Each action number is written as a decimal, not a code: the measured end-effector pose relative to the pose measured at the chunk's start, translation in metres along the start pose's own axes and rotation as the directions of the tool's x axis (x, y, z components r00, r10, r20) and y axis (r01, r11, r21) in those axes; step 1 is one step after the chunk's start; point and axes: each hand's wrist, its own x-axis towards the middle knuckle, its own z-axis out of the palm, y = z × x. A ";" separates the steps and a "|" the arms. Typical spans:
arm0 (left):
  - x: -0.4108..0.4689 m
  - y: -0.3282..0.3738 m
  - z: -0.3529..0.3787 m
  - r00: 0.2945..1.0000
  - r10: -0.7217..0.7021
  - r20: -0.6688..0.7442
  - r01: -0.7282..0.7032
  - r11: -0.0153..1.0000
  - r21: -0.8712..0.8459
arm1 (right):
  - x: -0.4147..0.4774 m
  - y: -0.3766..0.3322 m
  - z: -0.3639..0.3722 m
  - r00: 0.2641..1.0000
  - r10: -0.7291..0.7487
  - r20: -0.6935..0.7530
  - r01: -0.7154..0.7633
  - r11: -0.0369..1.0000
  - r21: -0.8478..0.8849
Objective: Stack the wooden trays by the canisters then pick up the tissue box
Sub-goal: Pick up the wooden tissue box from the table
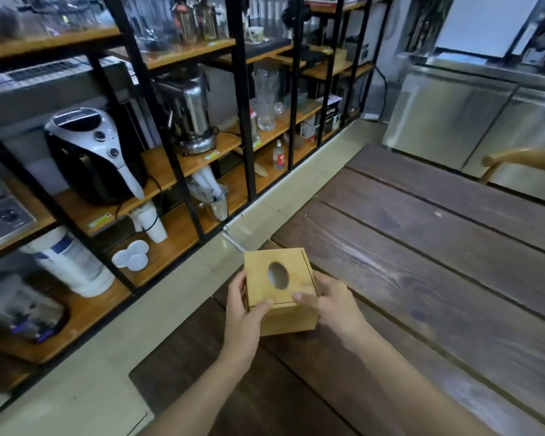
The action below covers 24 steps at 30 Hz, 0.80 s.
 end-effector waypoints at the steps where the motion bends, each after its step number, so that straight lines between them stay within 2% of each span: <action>1: -0.008 -0.005 -0.008 0.999 -0.009 -0.040 0.009 1.000 -0.002 | -0.003 0.002 0.009 1.000 -0.008 0.025 0.009 1.000 -0.023; 5: -0.039 -0.022 -0.033 0.980 -0.033 -0.197 0.033 0.999 -0.002 | -0.009 0.006 0.042 0.989 -0.036 0.142 0.048 0.996 -0.077; 10: -0.072 -0.032 -0.046 0.926 -0.126 -0.355 0.125 0.992 -0.025 | -0.010 0.004 0.076 0.965 -0.074 0.253 0.148 0.946 -0.287; 16: -0.077 -0.027 -0.067 0.898 -0.160 -0.410 0.153 0.987 -0.051 | -0.010 0.003 0.090 0.951 -0.077 0.300 0.195 0.902 -0.386; 21: -0.064 -0.024 -0.097 0.866 -0.249 -0.434 0.227 0.969 -0.101 | -0.012 0.002 0.088 0.932 -0.069 0.357 0.204 0.912 -0.355; 24: -0.061 -0.024 -0.114 0.872 -0.335 -0.358 0.341 0.939 -0.049 | -0.015 0.004 0.088 0.905 -0.055 0.422 0.204 0.926 -0.316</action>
